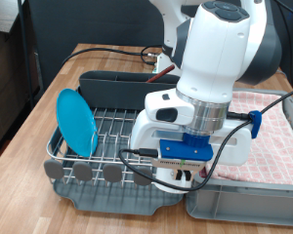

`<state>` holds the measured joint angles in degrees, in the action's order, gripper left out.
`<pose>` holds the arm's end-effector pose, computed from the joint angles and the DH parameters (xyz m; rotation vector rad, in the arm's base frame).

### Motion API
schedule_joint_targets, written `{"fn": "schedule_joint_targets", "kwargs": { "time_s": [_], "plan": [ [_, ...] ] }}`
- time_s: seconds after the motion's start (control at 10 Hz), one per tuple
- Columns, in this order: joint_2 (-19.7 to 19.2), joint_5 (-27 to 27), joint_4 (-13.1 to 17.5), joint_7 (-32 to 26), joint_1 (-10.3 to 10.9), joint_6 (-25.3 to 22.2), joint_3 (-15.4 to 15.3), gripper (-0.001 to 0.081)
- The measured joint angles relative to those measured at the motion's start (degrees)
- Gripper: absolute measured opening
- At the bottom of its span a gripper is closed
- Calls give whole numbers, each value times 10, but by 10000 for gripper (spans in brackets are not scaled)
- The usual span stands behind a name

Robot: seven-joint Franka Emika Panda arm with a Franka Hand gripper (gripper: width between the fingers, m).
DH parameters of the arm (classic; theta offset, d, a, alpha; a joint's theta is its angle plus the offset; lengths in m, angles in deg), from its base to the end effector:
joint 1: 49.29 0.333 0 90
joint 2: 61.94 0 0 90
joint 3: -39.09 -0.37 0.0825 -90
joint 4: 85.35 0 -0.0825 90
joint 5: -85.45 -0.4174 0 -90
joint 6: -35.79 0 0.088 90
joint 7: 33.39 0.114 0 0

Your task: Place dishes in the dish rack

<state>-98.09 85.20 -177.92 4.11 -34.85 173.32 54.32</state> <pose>0.7669 0.0223 0.3006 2.8997 -0.9105 0.3235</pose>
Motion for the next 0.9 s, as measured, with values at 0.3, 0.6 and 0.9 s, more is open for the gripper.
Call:
{"fn": "schedule_joint_targets", "kwargs": {
  "time_s": [0.3, 0.6, 0.9],
  "plan": [
    [-19, -4, 22, -3, -11, -14, -11, 70],
    [-32, -8, 32, -3, -18, -15, -17, 340],
    [-37, -9, 49, -3, -21, -62, -22, 662]
  ]
}}
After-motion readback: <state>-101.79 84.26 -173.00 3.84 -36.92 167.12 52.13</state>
